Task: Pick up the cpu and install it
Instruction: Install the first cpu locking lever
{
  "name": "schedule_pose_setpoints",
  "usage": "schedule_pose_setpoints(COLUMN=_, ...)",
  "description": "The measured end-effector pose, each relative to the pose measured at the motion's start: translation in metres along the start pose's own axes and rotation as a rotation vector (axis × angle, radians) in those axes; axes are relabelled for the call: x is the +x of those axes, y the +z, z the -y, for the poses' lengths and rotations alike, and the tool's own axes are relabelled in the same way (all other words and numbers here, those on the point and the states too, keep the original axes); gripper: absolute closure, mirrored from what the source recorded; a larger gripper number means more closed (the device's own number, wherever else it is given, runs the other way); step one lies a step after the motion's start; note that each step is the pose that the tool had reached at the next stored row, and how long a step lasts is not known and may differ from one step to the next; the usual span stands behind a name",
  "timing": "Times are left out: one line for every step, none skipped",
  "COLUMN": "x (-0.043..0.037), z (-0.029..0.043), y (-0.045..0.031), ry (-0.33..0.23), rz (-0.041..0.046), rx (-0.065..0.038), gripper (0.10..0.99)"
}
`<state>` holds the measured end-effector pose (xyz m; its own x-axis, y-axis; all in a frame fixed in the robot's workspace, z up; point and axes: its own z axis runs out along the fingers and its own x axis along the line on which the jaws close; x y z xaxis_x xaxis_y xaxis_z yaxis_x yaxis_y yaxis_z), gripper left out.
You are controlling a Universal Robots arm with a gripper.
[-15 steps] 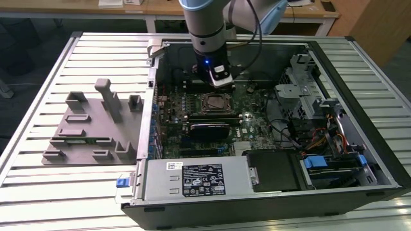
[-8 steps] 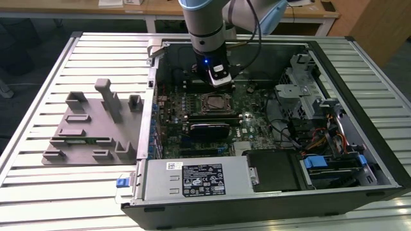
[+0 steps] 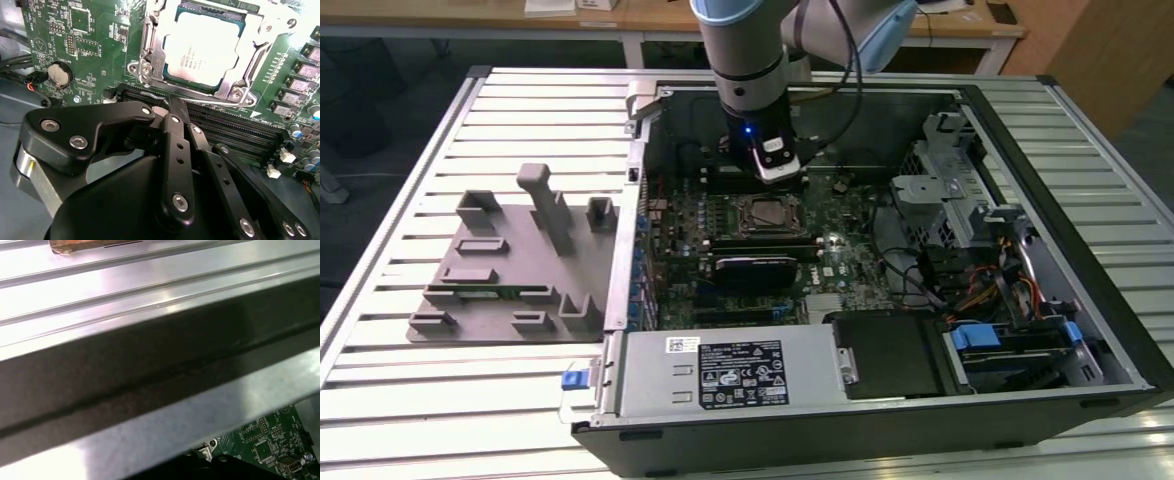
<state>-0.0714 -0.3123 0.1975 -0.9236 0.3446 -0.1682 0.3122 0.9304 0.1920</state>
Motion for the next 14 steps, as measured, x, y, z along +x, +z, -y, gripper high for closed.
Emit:
schedule_pose_setpoints(x=0.0001, z=0.0001, y=0.0005, ry=0.0, rz=0.0004, rx=0.001, gripper=0.98)
schedule_pose_setpoints(x=0.0002, z=0.0002, y=0.0011, ry=0.0, rz=0.0008, rx=0.002, gripper=0.98)
schedule_pose_setpoints(x=0.0003, z=0.0003, y=0.0015, ry=0.0, rz=0.0012, rx=0.003, gripper=0.98)
schedule_pose_setpoints(x=0.0004, z=0.0004, y=0.002, ry=0.0, rz=0.0017, rx=0.004, gripper=0.98)
schedule_pose_setpoints(x=0.0004, z=0.0005, y=0.0024, ry=0.0, rz=0.0022, rx=0.005, gripper=0.98)
schedule_pose_setpoints(x=0.0005, z=0.0005, y=0.0028, ry=0.0, rz=0.0028, rx=0.007, gripper=0.98)
schedule_pose_setpoints(x=0.0006, z=0.0006, y=0.0031, ry=-0.001, rz=0.0035, rx=0.008, gripper=0.98)
schedule_pose_setpoints(x=0.0006, z=0.0007, y=0.0035, ry=-0.001, rz=0.0041, rx=0.01, gripper=0.98)
schedule_pose_setpoints(x=0.0007, z=0.0007, y=0.0037, ry=-0.001, rz=0.0048, rx=0.012, gripper=0.98)
schedule_pose_setpoints(x=0.0007, z=0.0008, y=0.0041, ry=-0.001, rz=0.0055, rx=0.013, gripper=0.98)
schedule_pose_setpoints(x=0.0008, z=0.001, y=0.0046, ry=-0.002, rz=0.0059, rx=0.014, gripper=0.98)
schedule_pose_setpoints(x=0.0009, z=0.001, y=0.0053, ry=-0.002, rz=0.0063, rx=0.015, gripper=0.98)
schedule_pose_setpoints(x=0.001, z=0.0011, y=0.0059, ry=-0.002, rz=0.0064, rx=0.015, gripper=0.98)
schedule_pose_setpoints(x=0.0011, z=0.0012, y=0.0061, ry=-0.002, rz=0.0065, rx=0.015, gripper=0.98)
